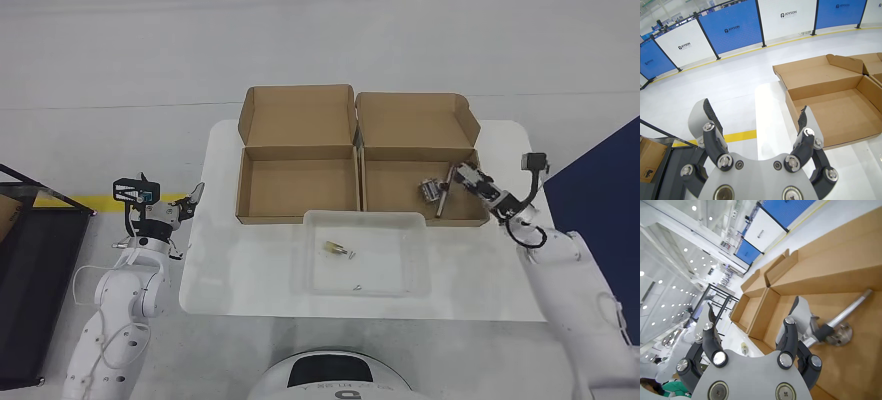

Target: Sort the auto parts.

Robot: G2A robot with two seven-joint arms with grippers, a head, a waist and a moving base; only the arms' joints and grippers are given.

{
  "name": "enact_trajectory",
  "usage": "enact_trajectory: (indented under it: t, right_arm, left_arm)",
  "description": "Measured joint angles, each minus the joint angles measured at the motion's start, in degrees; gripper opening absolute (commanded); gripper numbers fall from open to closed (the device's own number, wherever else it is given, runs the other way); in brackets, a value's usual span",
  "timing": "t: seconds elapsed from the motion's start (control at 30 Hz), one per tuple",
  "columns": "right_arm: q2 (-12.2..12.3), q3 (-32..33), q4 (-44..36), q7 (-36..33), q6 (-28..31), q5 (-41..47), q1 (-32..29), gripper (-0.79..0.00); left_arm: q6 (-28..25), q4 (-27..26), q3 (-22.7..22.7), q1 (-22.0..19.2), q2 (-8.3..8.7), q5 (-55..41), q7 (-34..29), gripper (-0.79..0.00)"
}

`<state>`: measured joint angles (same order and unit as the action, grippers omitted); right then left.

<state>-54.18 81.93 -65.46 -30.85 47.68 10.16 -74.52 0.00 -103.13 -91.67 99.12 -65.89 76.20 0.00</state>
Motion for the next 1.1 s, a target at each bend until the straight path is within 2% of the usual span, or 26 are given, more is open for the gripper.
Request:
enact_trajectory:
  t: [0.17,0.3,0.83,0.9,0.97,1.1]
  right_arm:
    - [0.4,1.7,-5.6,-5.6,2.8,10.6,-2.0,0.0]
    - [0.6,1.6,-6.8,-9.7,0.8,17.4,-2.1,0.0]
    - [0.6,1.6,-6.7,-9.1,1.0,15.8,-2.1,0.0]
    - [0.6,1.6,-6.7,-9.1,1.0,15.8,-2.1,0.0]
    - [0.6,1.6,-6.7,-9.1,1.0,15.8,-2.1,0.0]
    - [0.6,1.6,-6.7,-9.1,1.0,15.8,-2.1,0.0]
  left_arm:
    - [0.0,0.0,0.0,0.0,0.0,0.0,0.0,0.0]
    - [0.0,0.0,0.0,0.0,0.0,0.0,0.0,0.0]
    - [0.3,-0.3,-0.2,-0.1,0.05,0.3,0.3,0.0]
    - [2.5,-2.6,0.6,-0.1,0.21,4.2,3.3,0.0]
    - [2.4,-5.0,3.0,0.0,0.27,12.8,6.7,0.0]
    - [-3.0,-7.7,9.0,-1.8,0.5,29.0,8.5,0.0]
